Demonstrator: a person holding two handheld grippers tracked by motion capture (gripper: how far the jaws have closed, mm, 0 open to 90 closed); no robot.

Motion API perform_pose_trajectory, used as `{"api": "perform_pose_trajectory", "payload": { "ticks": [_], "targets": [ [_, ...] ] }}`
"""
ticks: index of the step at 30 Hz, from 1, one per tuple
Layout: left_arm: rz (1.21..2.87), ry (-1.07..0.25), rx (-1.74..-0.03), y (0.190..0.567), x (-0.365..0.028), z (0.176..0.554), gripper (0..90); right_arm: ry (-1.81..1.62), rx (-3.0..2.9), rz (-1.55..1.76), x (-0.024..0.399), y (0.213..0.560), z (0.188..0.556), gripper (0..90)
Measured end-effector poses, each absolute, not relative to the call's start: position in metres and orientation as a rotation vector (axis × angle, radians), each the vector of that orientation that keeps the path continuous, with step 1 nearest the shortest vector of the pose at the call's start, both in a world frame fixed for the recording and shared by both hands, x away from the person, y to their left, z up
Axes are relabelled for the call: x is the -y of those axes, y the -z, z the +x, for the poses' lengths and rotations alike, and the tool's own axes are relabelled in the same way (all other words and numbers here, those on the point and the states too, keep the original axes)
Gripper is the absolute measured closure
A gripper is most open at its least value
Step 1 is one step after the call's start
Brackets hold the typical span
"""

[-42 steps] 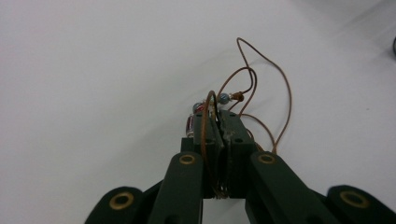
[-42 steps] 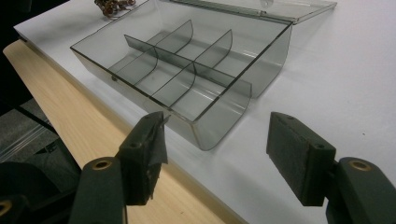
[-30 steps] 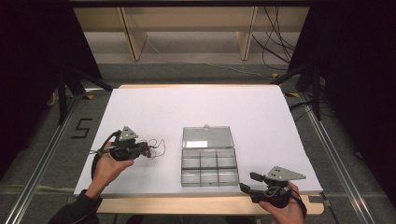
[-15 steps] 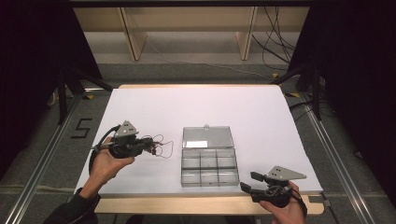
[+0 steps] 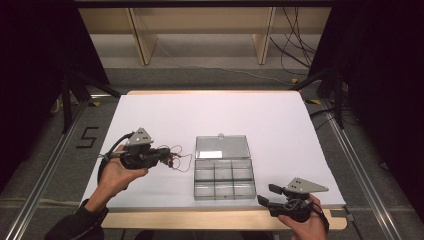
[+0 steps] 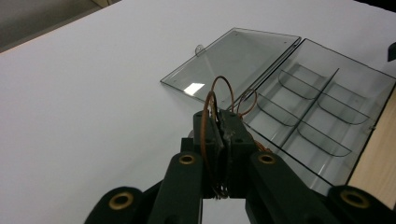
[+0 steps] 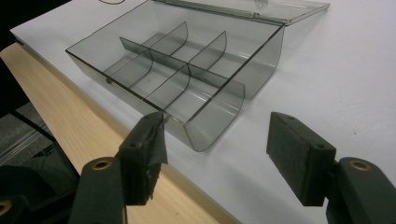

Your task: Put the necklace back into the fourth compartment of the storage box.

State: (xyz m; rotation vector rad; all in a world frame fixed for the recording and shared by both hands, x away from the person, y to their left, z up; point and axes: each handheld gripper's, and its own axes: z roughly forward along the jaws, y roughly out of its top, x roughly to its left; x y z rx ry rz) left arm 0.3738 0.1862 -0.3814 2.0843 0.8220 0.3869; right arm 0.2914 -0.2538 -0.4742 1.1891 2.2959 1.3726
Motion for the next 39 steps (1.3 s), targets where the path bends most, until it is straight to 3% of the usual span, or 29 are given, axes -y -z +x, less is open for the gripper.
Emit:
{"api": "perform_pose_trajectory", "payload": {
  "ticks": [13,39],
  "targets": [
    [2.114,-0.318,-0.717,0.374,-0.153,0.363,85.7,-1.398,-2.290,1.167,0.254,0.474,0.292,38.1],
    [2.264,-0.218,-0.637,0.407,-0.110,0.356,85.5,-1.373,-2.296,1.163,0.254,0.474,0.292,38.1]
  ]
}}
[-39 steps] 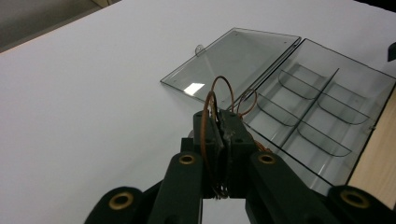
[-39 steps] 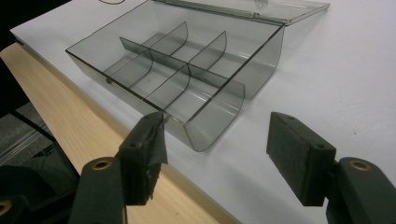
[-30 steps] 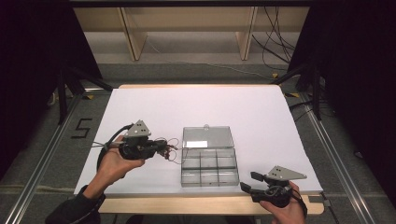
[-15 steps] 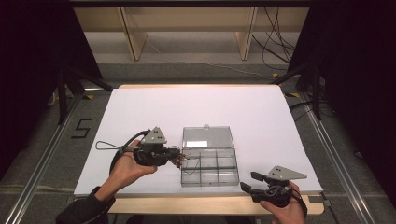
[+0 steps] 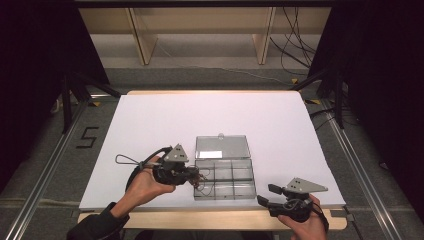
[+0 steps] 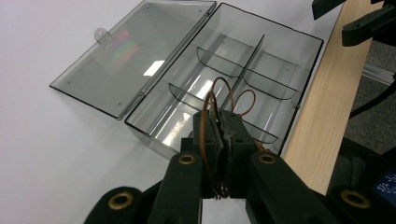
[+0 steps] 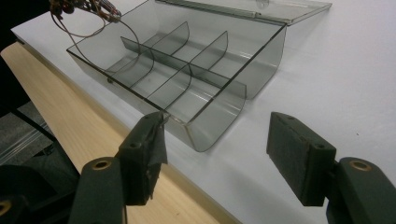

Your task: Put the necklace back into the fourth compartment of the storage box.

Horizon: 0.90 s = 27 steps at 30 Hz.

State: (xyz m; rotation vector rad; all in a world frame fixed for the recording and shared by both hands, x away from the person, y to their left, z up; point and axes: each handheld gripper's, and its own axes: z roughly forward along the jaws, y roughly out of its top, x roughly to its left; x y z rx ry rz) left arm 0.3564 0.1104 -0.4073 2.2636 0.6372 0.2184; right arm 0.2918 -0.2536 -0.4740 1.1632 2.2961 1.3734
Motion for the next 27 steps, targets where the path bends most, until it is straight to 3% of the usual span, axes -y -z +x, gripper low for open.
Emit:
{"api": "perform_pose_trajectory", "payload": {
  "ticks": [27],
  "targets": [
    [2.328,-0.130,-0.609,0.442,-0.086,0.365,84.9,-1.378,-2.294,1.163,0.254,0.474,0.291,38.0]
  ]
}}
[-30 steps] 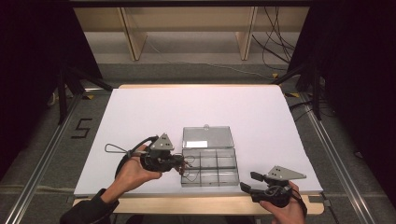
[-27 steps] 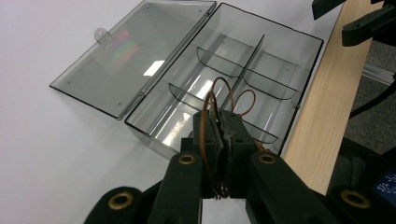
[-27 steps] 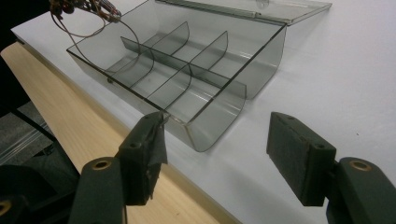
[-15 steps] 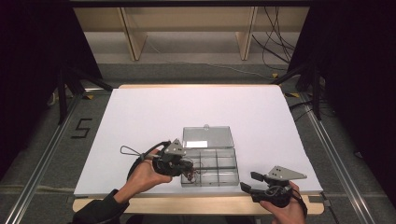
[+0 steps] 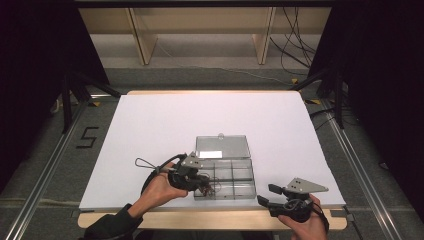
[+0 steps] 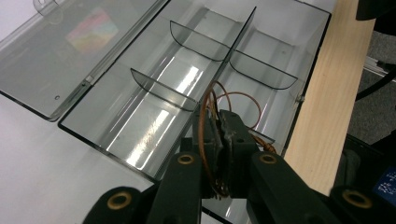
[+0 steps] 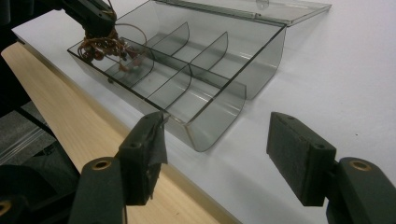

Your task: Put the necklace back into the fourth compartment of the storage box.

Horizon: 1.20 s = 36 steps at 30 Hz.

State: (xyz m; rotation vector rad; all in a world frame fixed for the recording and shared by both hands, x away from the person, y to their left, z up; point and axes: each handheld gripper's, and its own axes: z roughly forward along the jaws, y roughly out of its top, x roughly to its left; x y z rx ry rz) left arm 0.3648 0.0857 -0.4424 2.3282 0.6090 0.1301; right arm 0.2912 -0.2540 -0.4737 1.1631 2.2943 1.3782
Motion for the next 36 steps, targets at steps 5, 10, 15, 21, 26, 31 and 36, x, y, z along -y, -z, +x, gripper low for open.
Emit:
{"api": "perform_pose_trajectory", "payload": {
  "ticks": [5,10,15,21,26,31,36],
  "targets": [
    [2.315,-0.112,-0.636,0.447,-0.083,0.364,84.6,-1.401,-2.292,1.161,0.254,0.474,0.291,38.0],
    [2.360,-0.115,-0.600,0.448,-0.085,0.365,84.0,-1.376,-2.294,1.167,0.254,0.474,0.291,37.9],
    [2.356,-0.102,-0.616,0.452,-0.085,0.365,81.4,-1.382,-2.296,1.167,0.254,0.474,0.291,37.8],
    [2.339,-0.106,-0.622,0.448,-0.087,0.364,74.2,-1.400,-2.291,1.161,0.254,0.474,0.291,37.8],
    [2.308,-0.120,-0.639,0.441,-0.089,0.362,67.4,-1.372,-2.289,1.167,0.254,0.473,0.291,37.8],
    [2.225,-0.129,-0.694,0.434,-0.094,0.360,58.5,-1.398,-2.289,1.162,0.254,0.474,0.291,37.8],
    [2.164,-0.149,-0.728,0.427,-0.106,0.359,51.9,-1.392,-2.294,1.176,0.254,0.475,0.292,37.6]
  ]
}}
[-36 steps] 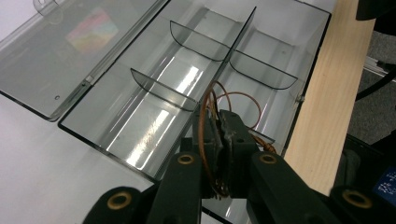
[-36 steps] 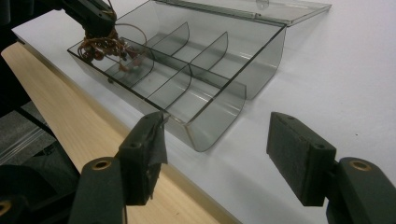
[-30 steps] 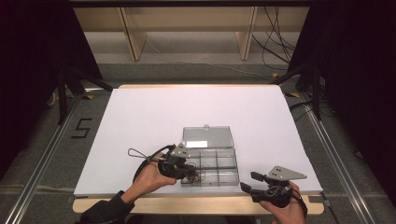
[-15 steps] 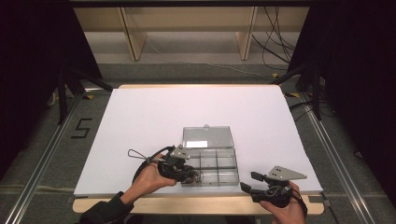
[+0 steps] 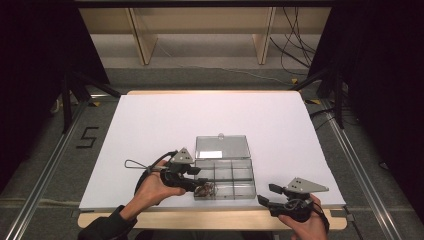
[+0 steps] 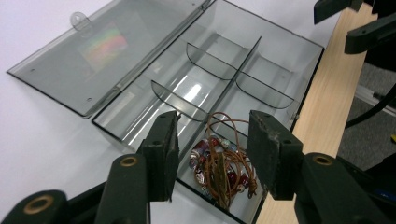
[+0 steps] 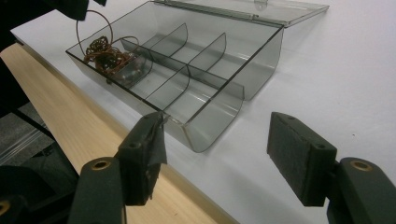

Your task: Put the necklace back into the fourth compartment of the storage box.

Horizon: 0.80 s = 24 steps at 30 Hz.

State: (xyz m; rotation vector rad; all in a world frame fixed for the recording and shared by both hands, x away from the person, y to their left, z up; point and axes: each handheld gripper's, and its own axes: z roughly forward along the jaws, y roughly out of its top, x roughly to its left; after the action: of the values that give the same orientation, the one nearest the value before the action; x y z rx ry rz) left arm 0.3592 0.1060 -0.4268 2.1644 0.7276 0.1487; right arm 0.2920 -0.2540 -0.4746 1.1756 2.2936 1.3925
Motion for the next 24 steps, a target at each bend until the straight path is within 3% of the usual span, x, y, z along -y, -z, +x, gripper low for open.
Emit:
{"api": "perform_pose_trajectory", "payload": {
  "ticks": [24],
  "targets": [
    [2.115,-0.137,-0.847,0.447,-0.138,0.346,44.5,-1.373,-2.277,1.186,0.256,0.472,0.294,37.0]
  ]
}}
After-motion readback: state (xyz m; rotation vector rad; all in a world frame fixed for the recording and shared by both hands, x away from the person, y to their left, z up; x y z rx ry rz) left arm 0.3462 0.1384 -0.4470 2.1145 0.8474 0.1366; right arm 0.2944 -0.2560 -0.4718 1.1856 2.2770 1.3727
